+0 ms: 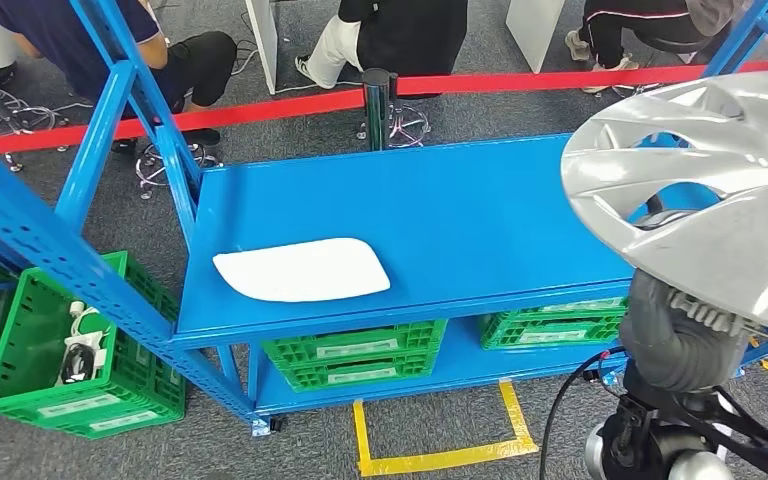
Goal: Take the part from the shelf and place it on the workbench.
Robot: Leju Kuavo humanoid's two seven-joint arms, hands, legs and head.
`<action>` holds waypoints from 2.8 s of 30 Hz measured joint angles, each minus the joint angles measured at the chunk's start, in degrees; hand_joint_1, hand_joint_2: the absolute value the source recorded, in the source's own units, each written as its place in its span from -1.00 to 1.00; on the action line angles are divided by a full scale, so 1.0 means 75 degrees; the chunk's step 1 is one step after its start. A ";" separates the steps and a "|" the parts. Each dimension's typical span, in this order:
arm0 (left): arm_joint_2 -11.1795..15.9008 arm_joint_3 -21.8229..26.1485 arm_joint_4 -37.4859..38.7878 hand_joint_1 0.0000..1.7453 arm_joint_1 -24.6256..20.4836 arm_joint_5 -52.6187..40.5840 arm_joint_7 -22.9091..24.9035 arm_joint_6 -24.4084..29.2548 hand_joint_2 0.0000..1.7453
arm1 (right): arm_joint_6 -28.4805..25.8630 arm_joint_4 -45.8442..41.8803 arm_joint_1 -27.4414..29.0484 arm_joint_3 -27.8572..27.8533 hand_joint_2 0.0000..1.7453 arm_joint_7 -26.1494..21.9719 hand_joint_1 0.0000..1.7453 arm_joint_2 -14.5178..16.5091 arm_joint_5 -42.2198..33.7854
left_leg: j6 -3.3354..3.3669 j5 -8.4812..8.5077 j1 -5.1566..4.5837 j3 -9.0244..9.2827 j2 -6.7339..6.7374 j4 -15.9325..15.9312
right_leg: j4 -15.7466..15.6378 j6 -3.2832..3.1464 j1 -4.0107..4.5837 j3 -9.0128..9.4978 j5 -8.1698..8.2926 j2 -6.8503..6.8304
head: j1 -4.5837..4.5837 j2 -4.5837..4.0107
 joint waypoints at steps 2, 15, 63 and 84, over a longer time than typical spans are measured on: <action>0.0085 0.0000 0.0003 -1.00 0.0001 0.0050 0.0013 0.0021 1.00 | 0.0040 0.0090 -0.0026 0.0044 1.00 -0.0050 1.00 0.0031 -0.0106 | 0.0064 0.0085 -0.0023 0.0296 -0.0010 -0.0558 | 0.0032 0.0097 0.0001 -0.0054 0.0081 -0.0004 | 0.0001 0.0000; 0.0231 0.0000 0.0040 -1.00 0.0010 0.0092 0.0017 0.0117 1.00 | 0.0096 0.0516 -0.0102 0.0273 1.00 -0.0107 1.00 0.0109 -0.0172 | 0.0436 0.0903 -0.0205 -0.0583 0.0074 -0.0601 | 0.0731 0.0079 0.0082 0.0590 -0.0837 0.0108 | 0.0267 0.0000; 0.0285 -0.0020 0.0059 -1.00 -0.0082 -0.0339 0.0916 0.0374 1.00 | 0.0585 0.0444 -0.0420 0.0432 1.00 -0.0680 1.00 0.0287 -0.0789 | 0.0190 0.0115 -0.0129 0.0435 -0.0023 -0.0520 | -0.0094 -0.0096 0.0197 -0.0079 0.0104 0.0028 | -0.0031 0.0000; 0.0376 -0.0082 0.0065 -1.00 -0.0159 -0.0469 0.1044 0.0394 1.00 | 0.0919 0.0593 -0.0553 0.0485 1.00 -0.0681 1.00 0.0343 -0.0965 | -0.0026 0.0462 -0.0019 -0.1183 0.0079 0.0108 | -0.0285 -0.0055 0.0007 0.0839 -0.0565 0.0105 | -0.0087 0.0000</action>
